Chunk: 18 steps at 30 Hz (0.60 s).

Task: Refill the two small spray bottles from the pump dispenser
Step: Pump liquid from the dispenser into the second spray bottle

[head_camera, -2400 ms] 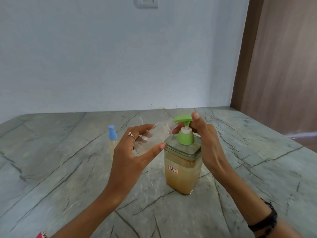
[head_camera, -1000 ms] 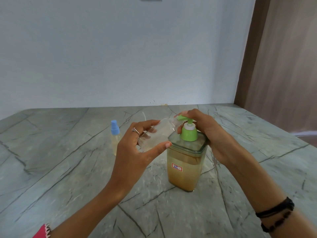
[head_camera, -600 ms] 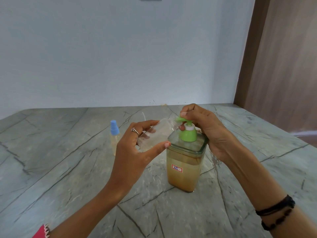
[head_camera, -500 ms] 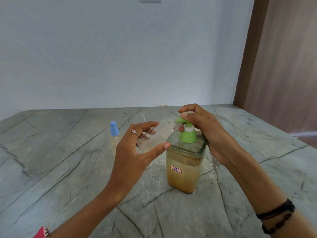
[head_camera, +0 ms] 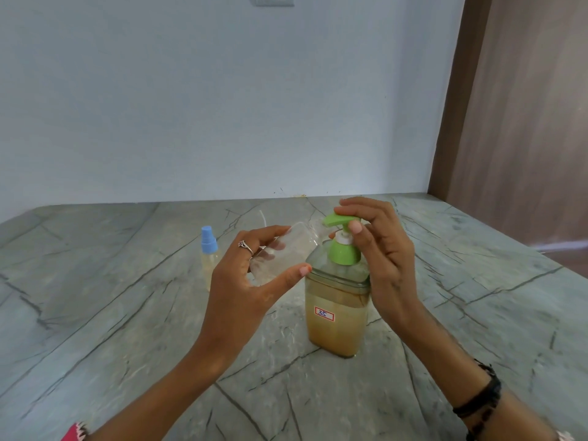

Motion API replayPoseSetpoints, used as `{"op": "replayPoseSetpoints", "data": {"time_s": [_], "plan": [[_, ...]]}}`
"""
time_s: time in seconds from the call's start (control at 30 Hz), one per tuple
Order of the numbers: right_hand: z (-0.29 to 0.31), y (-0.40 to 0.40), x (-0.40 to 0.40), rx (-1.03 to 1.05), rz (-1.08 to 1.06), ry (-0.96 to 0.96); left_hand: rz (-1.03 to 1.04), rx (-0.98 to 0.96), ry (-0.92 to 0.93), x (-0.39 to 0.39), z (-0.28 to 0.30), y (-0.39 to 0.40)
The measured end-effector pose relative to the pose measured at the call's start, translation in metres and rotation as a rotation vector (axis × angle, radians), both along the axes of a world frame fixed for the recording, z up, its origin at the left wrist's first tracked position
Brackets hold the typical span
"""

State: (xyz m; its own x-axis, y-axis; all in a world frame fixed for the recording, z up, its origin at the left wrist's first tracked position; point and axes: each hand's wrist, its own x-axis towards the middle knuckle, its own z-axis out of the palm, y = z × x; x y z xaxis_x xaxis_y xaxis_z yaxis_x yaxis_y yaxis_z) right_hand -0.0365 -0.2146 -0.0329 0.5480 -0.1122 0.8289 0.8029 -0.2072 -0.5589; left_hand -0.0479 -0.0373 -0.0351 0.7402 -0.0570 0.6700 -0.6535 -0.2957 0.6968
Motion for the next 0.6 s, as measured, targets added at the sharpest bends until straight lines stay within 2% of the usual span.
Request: {"op": "replayPoseSetpoints", "data": {"time_s": [0.1,0.23,0.6], "plan": [[-0.0054,0.0005,0.0009,-0.058,-0.06,-0.124,0.001,0.002,-0.007,-0.0004,0.0002,-0.0002],[-0.0081,-0.0019,0.0022,-0.118,-0.078,-0.19,0.001,-0.008,-0.004,0.0001,-0.0004,0.0006],[-0.0035,0.0,0.0058,-0.068,-0.104,-0.202,0.004,0.006,0.011,-0.0026,-0.0003,-0.0008]]}}
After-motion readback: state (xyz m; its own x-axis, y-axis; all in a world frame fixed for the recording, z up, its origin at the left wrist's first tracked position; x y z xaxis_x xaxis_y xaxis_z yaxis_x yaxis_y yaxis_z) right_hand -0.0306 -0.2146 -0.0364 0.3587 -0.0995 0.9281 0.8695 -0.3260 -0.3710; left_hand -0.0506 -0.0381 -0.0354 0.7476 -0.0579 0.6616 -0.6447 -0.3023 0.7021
